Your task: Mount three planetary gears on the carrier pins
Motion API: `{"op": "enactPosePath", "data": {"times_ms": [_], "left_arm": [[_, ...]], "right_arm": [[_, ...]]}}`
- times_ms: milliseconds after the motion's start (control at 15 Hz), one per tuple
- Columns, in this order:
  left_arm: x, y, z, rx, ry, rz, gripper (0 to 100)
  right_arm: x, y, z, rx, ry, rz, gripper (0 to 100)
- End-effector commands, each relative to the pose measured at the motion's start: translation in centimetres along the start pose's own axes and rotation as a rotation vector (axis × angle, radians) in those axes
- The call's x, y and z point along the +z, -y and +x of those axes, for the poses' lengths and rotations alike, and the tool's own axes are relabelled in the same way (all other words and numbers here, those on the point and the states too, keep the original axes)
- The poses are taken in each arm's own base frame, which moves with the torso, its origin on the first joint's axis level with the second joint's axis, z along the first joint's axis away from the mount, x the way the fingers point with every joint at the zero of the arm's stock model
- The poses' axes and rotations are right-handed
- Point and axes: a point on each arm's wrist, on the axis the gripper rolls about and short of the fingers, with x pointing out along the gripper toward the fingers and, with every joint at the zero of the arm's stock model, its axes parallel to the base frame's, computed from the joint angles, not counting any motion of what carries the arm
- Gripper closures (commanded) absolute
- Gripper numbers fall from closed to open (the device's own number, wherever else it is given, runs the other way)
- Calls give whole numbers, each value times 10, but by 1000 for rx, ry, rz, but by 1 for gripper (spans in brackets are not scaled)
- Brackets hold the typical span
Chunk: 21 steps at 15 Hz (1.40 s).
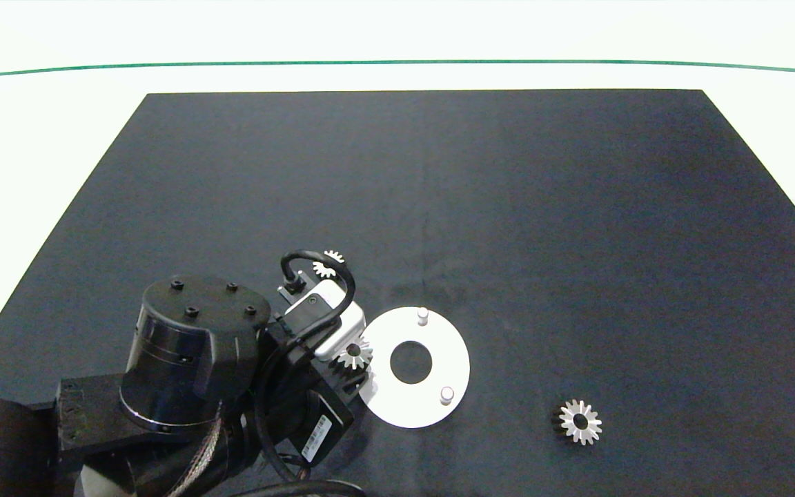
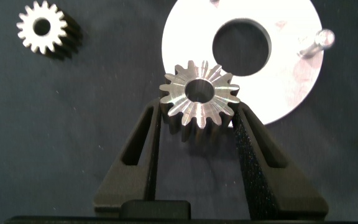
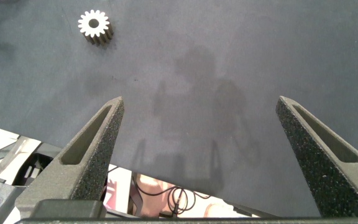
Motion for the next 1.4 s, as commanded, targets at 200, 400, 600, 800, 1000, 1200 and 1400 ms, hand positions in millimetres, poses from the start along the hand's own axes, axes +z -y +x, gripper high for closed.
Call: {"op": "enactPosePath", "data": {"times_ms": [200,400,600,800,1000,1200,1400], "left_arm": [[-1,2,-1,-4,3,-24,100],[-1,5,-1,-15,2,-34,100],[-3,8,3,-22,-9,-29,100],[-4,10,7,-24,-13,-27,100],[-4,11,12,-21,-2,-31,100],[-8,13,12,-31,-13,-26,100],[-9,13,13,-31,-7,-28,100]], "right_arm": [[0,0,0,-1,-5,-1,0],[1,0,0,1,-4,-1,0],[1,0,1,1,-6,-1,0],[1,0,1,0,-8,-1,0],[1,0,1,2,-7,-1,0],[0,0,0,-1,-5,-1,0],[0,0,0,-1,-3,-1,0]]}}
